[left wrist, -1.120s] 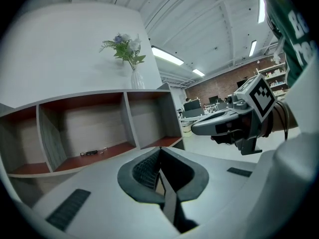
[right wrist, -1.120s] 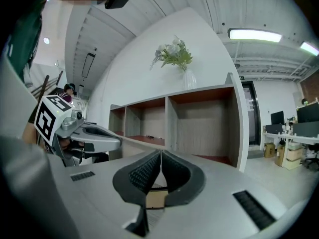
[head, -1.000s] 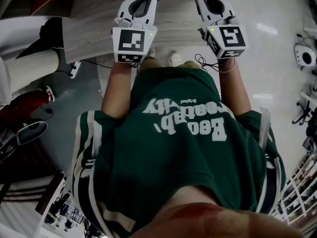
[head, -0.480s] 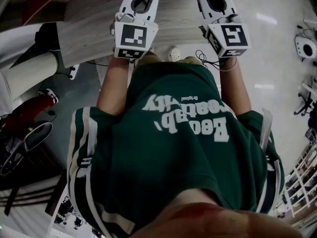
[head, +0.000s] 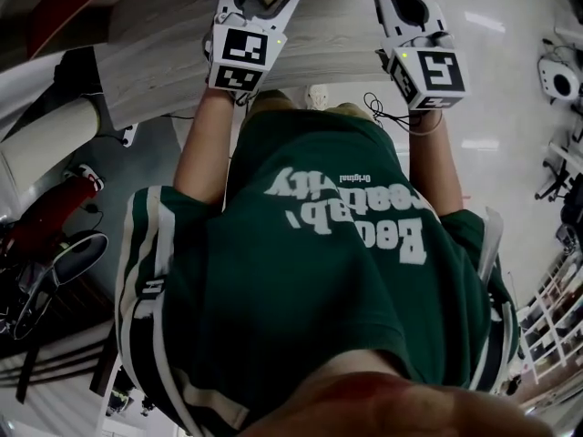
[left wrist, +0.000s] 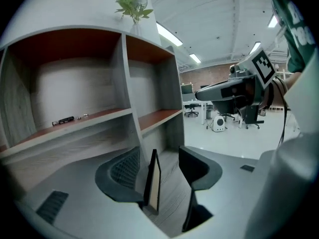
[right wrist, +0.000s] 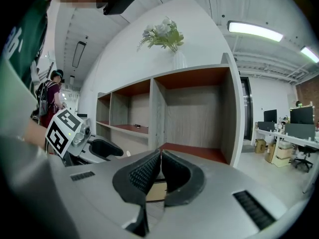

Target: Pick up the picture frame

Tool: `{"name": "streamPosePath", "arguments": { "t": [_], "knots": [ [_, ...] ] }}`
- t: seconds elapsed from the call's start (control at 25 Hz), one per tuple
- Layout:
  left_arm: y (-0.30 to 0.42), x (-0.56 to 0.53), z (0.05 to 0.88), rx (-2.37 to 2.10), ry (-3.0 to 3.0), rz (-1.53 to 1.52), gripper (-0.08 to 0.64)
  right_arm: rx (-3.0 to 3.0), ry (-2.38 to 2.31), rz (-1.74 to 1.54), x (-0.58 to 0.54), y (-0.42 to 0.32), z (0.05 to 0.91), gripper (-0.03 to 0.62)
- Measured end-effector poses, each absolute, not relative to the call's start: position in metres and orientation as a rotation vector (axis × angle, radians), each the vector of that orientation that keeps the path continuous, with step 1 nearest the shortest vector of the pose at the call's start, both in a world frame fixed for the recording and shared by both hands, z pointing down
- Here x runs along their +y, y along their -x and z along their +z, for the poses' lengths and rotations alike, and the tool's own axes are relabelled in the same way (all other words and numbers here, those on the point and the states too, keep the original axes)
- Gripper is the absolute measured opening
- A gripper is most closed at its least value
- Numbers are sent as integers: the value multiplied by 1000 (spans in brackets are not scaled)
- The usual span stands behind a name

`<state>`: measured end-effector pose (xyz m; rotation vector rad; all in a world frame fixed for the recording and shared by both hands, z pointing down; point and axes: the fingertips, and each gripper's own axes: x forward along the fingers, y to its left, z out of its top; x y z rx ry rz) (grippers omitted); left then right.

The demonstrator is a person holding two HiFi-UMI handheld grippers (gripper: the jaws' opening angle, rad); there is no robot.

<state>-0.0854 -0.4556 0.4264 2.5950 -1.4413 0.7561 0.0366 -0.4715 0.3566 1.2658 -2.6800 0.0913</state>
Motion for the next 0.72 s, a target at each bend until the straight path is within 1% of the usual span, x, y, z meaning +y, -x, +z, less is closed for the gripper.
{"name": "streamPosePath", "arguments": {
  "t": [0.4, 0.72],
  "knots": [
    [111, -498, 508, -1306, -2519, 839, 261, -2614, -1291, 135, -512, -20, 389, 34],
    [119, -521, 560, -1244, -2463, 889, 261, -2541, -1328, 166, -525, -35, 409, 34]
  ]
}}
